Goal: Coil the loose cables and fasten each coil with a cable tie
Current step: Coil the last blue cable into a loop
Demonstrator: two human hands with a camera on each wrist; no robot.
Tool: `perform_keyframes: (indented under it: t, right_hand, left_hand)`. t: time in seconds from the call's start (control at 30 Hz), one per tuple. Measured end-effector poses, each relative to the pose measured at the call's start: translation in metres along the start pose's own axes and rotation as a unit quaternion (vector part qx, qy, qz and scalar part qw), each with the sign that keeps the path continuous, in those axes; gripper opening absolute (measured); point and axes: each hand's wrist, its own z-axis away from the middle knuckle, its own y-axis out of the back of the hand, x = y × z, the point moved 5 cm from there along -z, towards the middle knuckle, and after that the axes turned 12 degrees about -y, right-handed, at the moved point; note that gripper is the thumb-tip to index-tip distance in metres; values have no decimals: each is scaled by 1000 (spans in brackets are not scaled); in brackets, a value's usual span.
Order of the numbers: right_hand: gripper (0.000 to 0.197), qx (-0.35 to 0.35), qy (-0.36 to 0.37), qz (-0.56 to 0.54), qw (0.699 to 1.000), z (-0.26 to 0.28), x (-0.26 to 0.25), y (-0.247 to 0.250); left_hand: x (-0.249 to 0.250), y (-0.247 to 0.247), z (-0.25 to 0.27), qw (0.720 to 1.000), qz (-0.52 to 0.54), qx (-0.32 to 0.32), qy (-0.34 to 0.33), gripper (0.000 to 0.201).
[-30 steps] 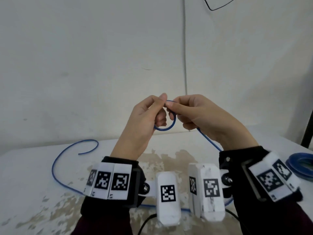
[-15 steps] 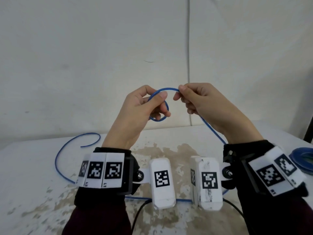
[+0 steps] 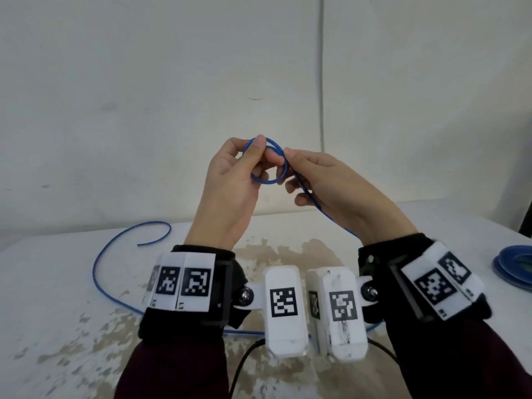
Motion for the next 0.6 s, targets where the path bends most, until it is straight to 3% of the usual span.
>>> perform_keyframes:
  t: [0.17, 0.37, 0.5, 0.6]
  right_hand:
    - [35, 0, -35, -97, 995, -3, 0, 2]
    - [32, -69, -38, -212, 974, -1, -4, -5]
    - [31, -3, 19, -123, 992, -3, -7, 4]
    - [31, 26, 48, -50, 997, -1, -8, 9]
  left_hand:
    - [7, 6, -1, 993, -113, -27, -11, 15]
    - [17, 10, 1, 981, -182, -66, -4, 15]
    - [15, 5, 4, 955, -253, -139, 62, 5]
    - [15, 3, 8, 933, -291, -196, 86, 14]
